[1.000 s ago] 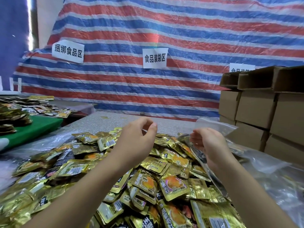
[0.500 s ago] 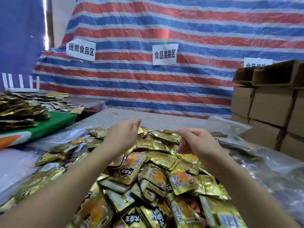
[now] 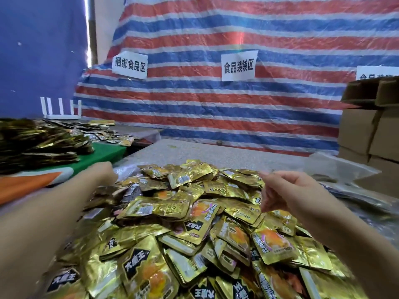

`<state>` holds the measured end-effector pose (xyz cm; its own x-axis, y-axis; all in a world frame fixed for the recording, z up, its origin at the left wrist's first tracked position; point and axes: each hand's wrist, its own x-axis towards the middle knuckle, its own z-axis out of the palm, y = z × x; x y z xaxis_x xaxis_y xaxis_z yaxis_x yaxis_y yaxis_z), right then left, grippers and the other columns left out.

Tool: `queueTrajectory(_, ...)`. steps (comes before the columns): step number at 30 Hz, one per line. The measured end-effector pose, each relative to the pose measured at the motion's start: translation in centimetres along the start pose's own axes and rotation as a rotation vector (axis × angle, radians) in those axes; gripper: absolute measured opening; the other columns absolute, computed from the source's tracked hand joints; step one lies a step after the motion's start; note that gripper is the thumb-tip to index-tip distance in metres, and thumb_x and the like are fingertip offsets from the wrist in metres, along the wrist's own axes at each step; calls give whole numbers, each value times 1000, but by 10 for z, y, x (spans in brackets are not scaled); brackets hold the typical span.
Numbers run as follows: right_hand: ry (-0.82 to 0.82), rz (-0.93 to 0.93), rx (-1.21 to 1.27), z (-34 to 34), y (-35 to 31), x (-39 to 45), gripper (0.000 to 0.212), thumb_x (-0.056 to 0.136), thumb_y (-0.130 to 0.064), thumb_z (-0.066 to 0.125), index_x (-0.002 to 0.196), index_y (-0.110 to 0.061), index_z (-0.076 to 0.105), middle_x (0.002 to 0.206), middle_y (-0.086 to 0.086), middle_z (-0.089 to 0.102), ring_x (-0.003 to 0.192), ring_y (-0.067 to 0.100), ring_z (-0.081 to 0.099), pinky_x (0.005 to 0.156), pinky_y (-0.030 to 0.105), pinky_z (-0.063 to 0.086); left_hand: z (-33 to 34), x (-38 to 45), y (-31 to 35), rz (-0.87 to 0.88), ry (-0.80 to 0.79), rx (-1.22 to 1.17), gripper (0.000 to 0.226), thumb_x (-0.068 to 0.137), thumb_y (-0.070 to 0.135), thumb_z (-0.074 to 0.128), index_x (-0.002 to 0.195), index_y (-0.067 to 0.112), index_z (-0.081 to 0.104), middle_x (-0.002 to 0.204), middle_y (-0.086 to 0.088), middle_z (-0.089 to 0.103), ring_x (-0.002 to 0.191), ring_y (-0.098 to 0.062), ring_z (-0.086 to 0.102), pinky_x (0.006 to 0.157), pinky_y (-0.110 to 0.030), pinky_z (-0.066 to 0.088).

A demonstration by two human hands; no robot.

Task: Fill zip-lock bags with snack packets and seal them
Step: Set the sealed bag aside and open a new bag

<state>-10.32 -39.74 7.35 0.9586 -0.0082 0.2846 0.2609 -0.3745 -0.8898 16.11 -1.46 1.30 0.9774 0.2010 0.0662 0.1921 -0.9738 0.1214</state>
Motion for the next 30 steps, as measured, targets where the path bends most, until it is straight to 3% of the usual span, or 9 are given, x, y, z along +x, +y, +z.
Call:
queueTrajectory(4,-24,-15,-13,4,1,0,44,86,-46,54,55,-18,67,63,8,66,62,20,64,71,37,50,18,9,-1,29,-149,-98,57,102,45,44,141,4,46,146,-15,48,129,-29,49,104,-33,38)
queueTrajectory(8,-40,-11,-40,6,2,0,43,81,-50,55,58,-16,69,63,7,67,62,19,65,71,37,51,20,16,-4,-23,-177,-134,62,95,51,54,131,1,55,133,-14,58,118,-31,56,94,-35,43)
queueTrajectory(12,-38,-5,-52,9,3,1,42,79,-50,55,56,-17,67,63,8,66,62,20,66,75,41,56,21,17,-3,-52,-55,-97,27,95,27,55,101,3,66,87,-8,64,81,-25,62,69,-31,47)
queueTrajectory(16,-37,1,-51,8,4,1,43,82,-50,55,58,-16,68,64,8,67,63,20,67,76,41,56,16,13,-4,10,42,-8,24,100,17,46,103,3,65,100,-9,66,89,-25,63,75,-33,51)
queueTrajectory(18,-32,5,-50,7,4,1,44,87,-46,55,58,-16,68,64,8,67,63,19,67,75,40,56,15,12,-7,23,110,3,22,100,14,47,101,4,67,97,-9,66,86,-26,64,73,-35,53)
queueTrajectory(21,-19,4,-48,7,4,1,45,95,-39,54,58,-16,68,64,9,67,63,20,67,73,37,55,4,3,-2,48,349,-82,20,101,16,44,96,8,62,92,-13,67,80,-30,63,66,-34,50)
queueTrajectory(26,-19,-2,-56,7,1,1,45,93,-41,54,57,-18,68,65,8,68,62,19,67,69,32,53,-38,-51,59,386,700,-320,24,105,15,38,90,8,55,67,-6,57,55,-23,52,49,-33,42)
queueTrajectory(28,-28,0,-60,8,-2,0,43,86,-48,55,57,-18,68,64,7,68,62,18,67,68,30,52,-52,-89,92,561,738,-414,19,105,14,41,98,9,58,62,0,53,47,-15,46,42,-27,32)
queueTrajectory(30,-23,4,-79,9,-3,0,44,90,-43,55,58,-16,67,64,8,69,62,18,67,68,31,52,-57,-130,122,676,707,-536,20,105,17,42,104,7,59,68,-5,60,49,-16,50,42,-34,42)
